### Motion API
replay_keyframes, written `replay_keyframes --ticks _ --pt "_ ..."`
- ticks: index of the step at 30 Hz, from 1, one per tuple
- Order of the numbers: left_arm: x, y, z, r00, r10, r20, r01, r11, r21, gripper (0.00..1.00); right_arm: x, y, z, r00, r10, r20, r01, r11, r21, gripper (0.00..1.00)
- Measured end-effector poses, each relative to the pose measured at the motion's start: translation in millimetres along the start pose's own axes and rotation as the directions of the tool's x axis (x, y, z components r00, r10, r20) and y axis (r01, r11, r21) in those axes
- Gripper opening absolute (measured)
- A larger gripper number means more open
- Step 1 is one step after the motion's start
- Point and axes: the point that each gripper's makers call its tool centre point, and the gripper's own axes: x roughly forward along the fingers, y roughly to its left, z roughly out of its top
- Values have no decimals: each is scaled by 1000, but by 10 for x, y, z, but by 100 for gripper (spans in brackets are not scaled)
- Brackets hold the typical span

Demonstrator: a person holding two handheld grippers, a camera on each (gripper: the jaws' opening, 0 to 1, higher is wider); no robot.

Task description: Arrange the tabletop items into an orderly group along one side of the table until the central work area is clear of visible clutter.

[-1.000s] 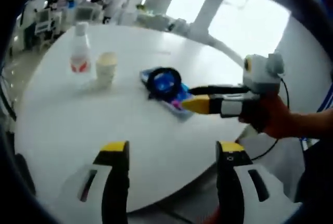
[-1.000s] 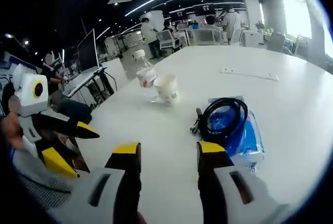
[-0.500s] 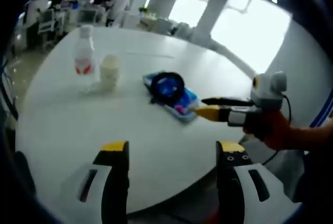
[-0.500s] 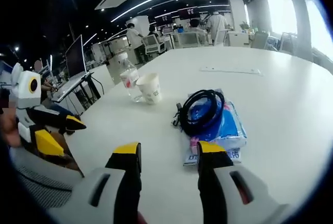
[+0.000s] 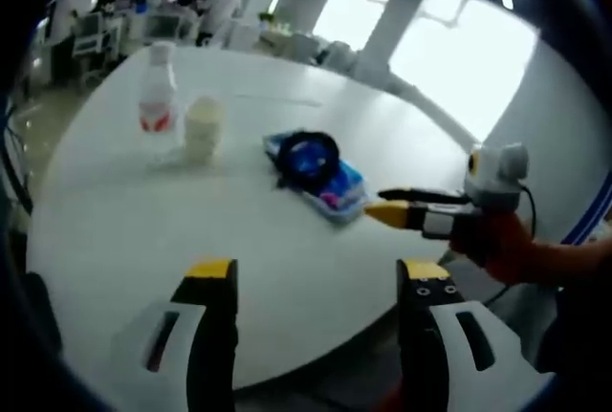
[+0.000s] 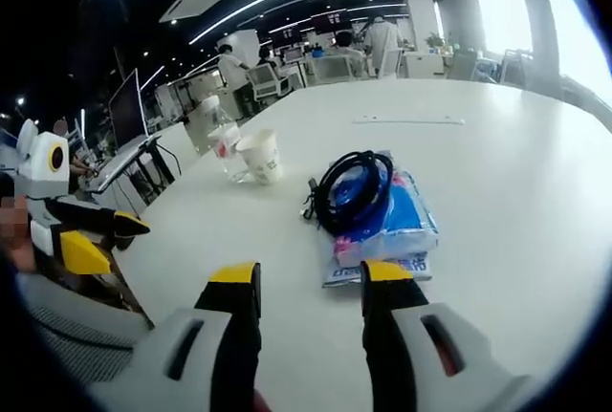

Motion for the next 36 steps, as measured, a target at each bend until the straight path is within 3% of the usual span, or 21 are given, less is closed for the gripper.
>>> replay_keyframes --ticks 5,10,20,26,31,36 --pt "-1 -7 -33 1000 -3 -9 3 1000 -3 64 4 86 -36 1000 25 -13 -26 999 -19 41" --pt "-7 -28 -60 1000 -10 -18 10 1000 6 64 -38 5 -65 1000 1 -16 -1 1000 5 42" --pt "-53 -89 -164 1000 -11 -22 11 1000 -19 64 -57 39 -162 999 4 -48 -6 999 -41 42" --pt "-98 -75 -214 1000 14 -9 -14 998 -61 64 -130 -50 -185 999 -2 -46 2 1000 -11 42" --pt "-78 -114 -296 999 15 -28 -17 998 -67 64 -209 -224 -310 996 -53 -65 55 998 29 42" --pt "-67 -211 -380 998 -1 -64 0 1000 -23 64 -253 -207 -382 995 -62 -74 65 997 42 41"
